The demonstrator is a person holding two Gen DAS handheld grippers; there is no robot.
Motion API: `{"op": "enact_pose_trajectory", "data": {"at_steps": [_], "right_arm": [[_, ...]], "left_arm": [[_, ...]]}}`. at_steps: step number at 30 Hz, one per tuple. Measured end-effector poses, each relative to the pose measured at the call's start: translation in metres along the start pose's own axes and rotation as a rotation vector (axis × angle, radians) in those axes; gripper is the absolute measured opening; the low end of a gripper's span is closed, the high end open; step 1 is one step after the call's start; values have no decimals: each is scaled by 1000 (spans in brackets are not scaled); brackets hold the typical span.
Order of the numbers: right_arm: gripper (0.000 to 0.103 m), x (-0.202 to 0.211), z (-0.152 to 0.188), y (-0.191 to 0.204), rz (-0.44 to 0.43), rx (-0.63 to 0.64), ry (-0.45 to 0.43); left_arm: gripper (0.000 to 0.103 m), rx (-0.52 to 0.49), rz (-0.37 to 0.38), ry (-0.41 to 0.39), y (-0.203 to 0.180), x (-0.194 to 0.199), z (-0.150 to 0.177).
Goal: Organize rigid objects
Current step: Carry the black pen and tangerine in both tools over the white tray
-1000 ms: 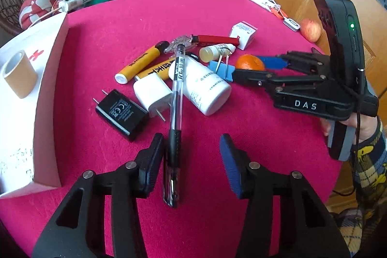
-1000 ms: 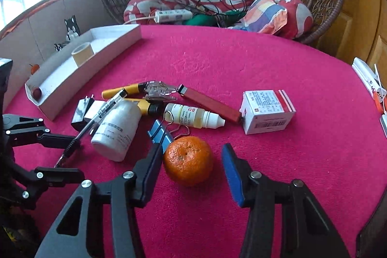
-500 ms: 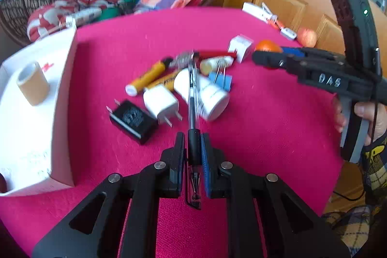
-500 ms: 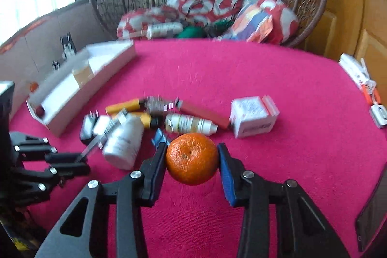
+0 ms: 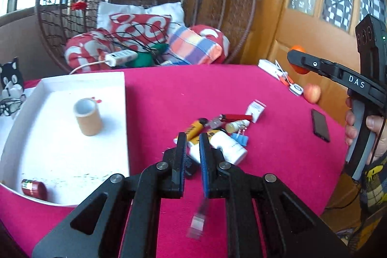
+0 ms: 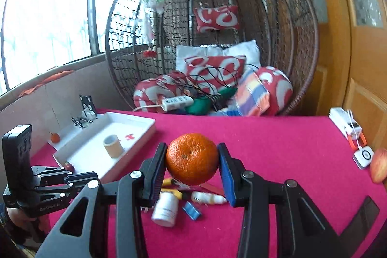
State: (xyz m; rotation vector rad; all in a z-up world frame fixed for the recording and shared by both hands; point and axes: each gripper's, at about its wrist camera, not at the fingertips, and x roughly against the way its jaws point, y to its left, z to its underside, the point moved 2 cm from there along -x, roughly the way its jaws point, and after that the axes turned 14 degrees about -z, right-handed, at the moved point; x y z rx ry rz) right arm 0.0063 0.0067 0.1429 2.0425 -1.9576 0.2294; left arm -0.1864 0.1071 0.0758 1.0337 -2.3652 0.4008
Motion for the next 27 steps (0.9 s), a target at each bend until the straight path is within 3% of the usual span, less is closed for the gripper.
{"op": "enact_pose_trajectory", "data": {"at_steps": [4, 10, 16, 20, 27], "right_arm": [[41, -3, -10, 11, -11, 17, -22], [41, -1, -4, 18, -15, 5, -16], [41, 7, -4, 15, -16, -21, -33], [41, 13, -1, 12, -21, -32, -42], [41, 21, 1, 8, -29, -54, -61]], "left_arm": [[10, -21, 11, 51, 3, -6, 9], [13, -107, 140, 248, -27, -29, 43], [13, -261, 131, 377, -79, -47, 70], [13, -341, 66, 357, -92, -47, 77], [9, -320, 60, 311, -81, -40, 73]]}}
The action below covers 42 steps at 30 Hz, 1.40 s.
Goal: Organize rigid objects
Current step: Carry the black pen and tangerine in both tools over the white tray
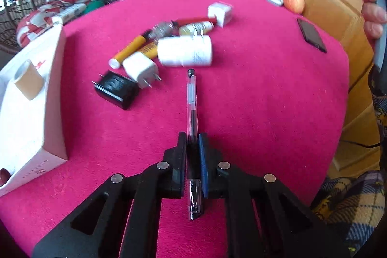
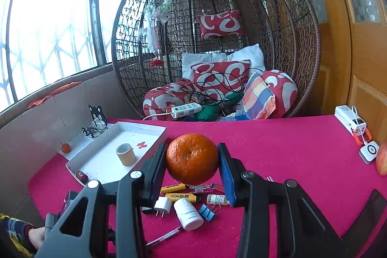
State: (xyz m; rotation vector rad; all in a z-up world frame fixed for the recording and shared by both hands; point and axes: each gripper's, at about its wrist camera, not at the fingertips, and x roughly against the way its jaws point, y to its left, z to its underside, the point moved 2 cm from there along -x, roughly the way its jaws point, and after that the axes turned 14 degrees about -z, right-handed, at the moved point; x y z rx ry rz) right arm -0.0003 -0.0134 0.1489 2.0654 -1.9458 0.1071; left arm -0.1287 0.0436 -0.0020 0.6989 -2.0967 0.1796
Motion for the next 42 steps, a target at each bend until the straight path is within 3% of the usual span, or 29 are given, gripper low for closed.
{"op": "enact_pose_trajectory", "data": {"at_steps": [8, 17, 27, 33, 42], "right_arm": [[41, 1, -10, 10, -13, 13, -35], [41, -14, -30, 40, -50, 97, -47], [41, -53, -55, 86, -110, 211, -27], [41, -87, -69, 107, -142, 239, 3], [41, -143, -67, 121, -172, 230, 92]], "left_arm": [[9, 111, -54, -193, 39, 49, -13], [9, 293, -194, -350, 121, 101, -18], [9, 455, -354, -420, 218, 130, -1], [9, 512, -402, -435, 258, 137, 5], [9, 573, -402, -421, 298, 129, 11]]}}
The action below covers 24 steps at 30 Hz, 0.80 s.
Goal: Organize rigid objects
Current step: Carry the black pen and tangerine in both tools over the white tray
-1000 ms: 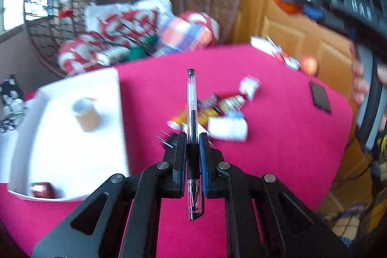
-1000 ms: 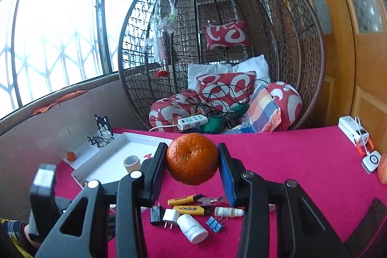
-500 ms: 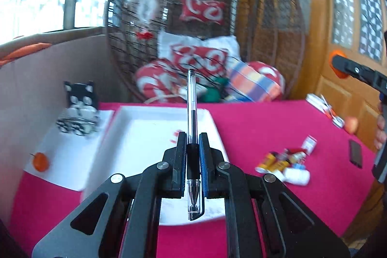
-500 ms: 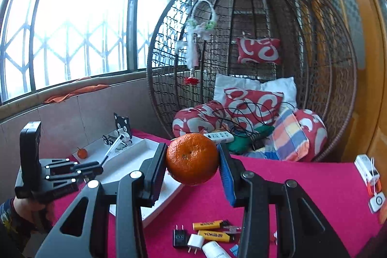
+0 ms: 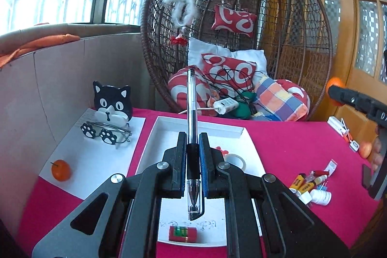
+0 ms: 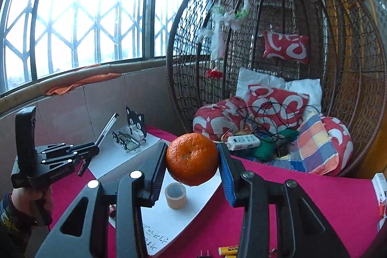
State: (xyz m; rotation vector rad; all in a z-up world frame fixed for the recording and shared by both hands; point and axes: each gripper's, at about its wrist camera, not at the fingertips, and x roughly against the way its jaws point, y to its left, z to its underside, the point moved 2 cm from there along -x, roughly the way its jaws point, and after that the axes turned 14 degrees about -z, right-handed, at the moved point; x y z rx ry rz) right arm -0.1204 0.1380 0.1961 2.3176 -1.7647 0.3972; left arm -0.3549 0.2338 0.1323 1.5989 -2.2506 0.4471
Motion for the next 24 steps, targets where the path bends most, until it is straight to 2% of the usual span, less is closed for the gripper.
{"op": "enact_pose_trajectory", "data": {"at_steps": [8, 17, 24], "right_arm": [[41, -69, 14, -29, -9, -117, 131], [41, -144, 53, -58, -7, -277, 286], [41, -181, 73, -68, 18, -337, 355]], "left_arm": [[9, 27, 18, 65, 4, -46, -15], [9, 90, 42, 182, 0, -98, 12], [9, 112, 62, 267, -7, -124, 34]]}}
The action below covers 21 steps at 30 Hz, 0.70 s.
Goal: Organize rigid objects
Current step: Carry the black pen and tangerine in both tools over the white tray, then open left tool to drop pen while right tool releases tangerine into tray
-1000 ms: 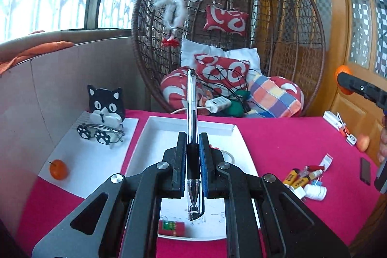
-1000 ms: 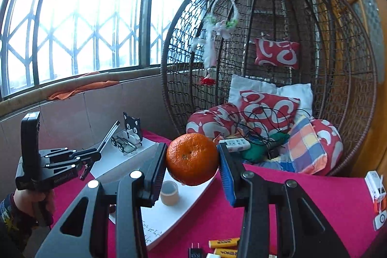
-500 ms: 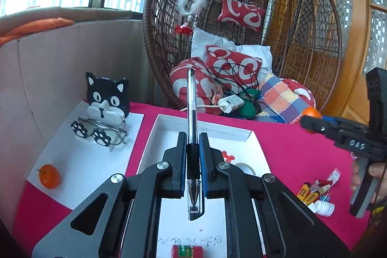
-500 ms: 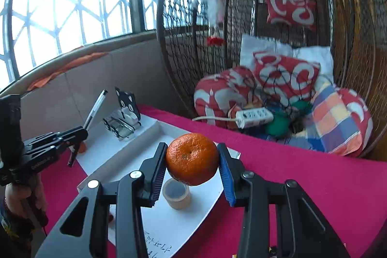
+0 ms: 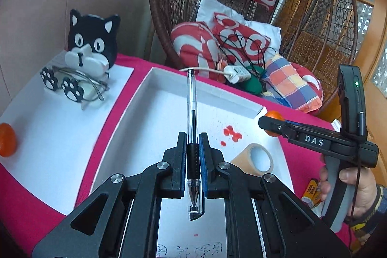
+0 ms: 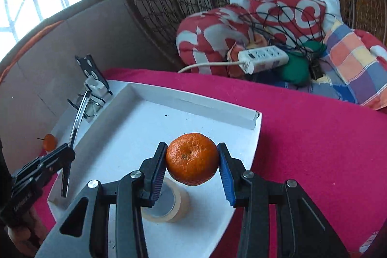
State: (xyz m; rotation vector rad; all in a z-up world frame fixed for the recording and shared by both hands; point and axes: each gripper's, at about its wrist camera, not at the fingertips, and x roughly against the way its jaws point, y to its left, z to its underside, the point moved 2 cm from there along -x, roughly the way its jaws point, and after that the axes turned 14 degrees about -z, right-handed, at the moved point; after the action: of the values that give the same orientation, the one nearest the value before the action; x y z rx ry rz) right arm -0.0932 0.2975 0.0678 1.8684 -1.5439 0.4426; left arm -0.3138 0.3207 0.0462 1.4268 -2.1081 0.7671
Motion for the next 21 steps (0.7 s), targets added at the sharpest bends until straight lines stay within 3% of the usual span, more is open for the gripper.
{"op": "enact_pose_trajectory", "data": {"at_steps": [6, 12, 13, 14, 16, 18, 21], "right_arm": [[41, -20, 6, -11, 9, -44, 32], [46, -16, 10, -15, 14, -80, -13], [61, -12, 10, -14, 16, -79, -29], [85, -9, 10, -13, 12, -79, -46], [97, 2, 10, -9, 2, -78, -92], [99, 11, 9, -2, -1, -63, -126], [103, 32, 9, 13, 0, -22, -189]], "left_arm": [[9, 5, -17, 33, 2, -8, 7], [10, 12, -55, 50, 4, -9, 10], [20, 14, -69, 48, 4, -9, 9], [31, 22, -79, 41, 5, -7, 9], [92, 54, -98, 21, 9, -3, 8], [103, 76, -129, -5, 14, 3, 7], [103, 125, -170, -33, 22, 17, 5]]}}
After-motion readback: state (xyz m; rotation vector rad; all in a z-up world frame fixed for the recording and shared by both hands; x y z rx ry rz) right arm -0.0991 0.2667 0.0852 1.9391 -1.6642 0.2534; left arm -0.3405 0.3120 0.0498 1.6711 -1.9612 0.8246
